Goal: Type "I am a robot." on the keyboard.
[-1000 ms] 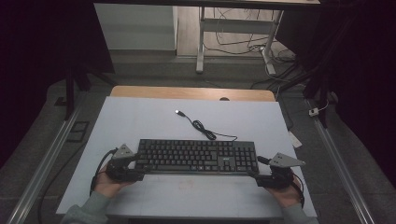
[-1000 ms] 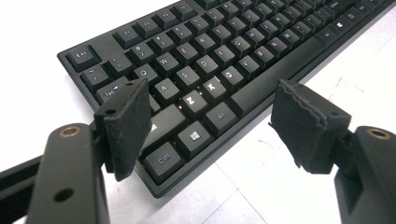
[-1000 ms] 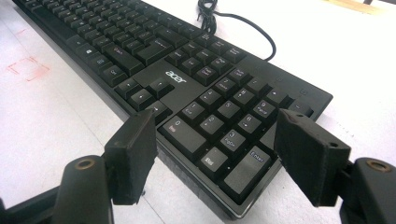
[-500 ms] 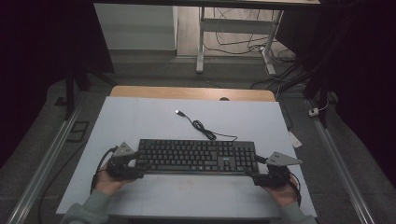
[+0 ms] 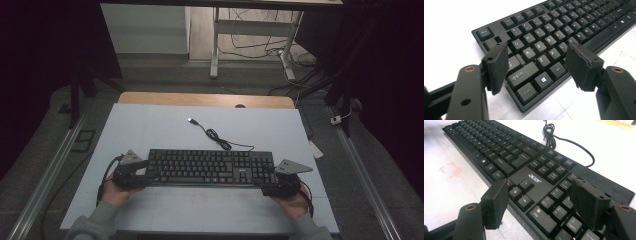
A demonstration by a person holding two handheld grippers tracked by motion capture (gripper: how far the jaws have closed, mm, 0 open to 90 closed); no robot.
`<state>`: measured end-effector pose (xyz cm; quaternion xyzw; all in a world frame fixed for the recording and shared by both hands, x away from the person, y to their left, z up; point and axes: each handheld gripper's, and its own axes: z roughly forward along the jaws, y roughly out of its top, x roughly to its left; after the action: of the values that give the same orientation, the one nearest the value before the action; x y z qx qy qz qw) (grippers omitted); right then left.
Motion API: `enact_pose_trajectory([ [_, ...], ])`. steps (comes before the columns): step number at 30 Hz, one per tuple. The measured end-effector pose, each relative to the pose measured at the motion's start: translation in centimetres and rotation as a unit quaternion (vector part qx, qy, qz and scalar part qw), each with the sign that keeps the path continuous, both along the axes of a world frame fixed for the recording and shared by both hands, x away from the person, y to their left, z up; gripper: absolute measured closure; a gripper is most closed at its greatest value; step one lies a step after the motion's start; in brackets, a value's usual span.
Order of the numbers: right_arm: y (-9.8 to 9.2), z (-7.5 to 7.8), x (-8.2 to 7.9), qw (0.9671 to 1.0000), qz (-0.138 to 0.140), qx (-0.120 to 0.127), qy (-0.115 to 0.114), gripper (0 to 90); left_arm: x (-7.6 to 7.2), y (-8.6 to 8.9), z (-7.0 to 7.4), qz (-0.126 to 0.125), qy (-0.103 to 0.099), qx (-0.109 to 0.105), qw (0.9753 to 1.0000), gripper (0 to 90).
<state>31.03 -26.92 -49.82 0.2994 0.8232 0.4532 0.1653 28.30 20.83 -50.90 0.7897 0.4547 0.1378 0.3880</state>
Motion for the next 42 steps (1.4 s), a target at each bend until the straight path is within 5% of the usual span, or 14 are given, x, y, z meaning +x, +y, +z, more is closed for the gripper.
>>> enact_pose_trajectory([
  [22,3.9,0.3,1.6,0.9996,0.023,0.008,0.011,31.7,0.5,0.0,-0.5,-0.014,-0.007,0.023,0.9996,86.4],
  [31,5.7,0.5,2.1,0.9991,0.037,0.014,0.017,34.4,0.7,-0.1,-0.9,-0.017,0.003,0.035,0.9992,88.7],
  [36,6.9,0.6,2.4,0.9982,0.054,0.014,0.021,43.1,0.8,-0.2,-1.2,-0.018,0.006,0.044,0.9989,88.7],
  [42,8.2,0.8,2.8,0.9964,0.078,0.019,0.028,69.4,0.9,-0.1,-1.3,-0.019,0.009,0.047,0.9987,88.7],
])
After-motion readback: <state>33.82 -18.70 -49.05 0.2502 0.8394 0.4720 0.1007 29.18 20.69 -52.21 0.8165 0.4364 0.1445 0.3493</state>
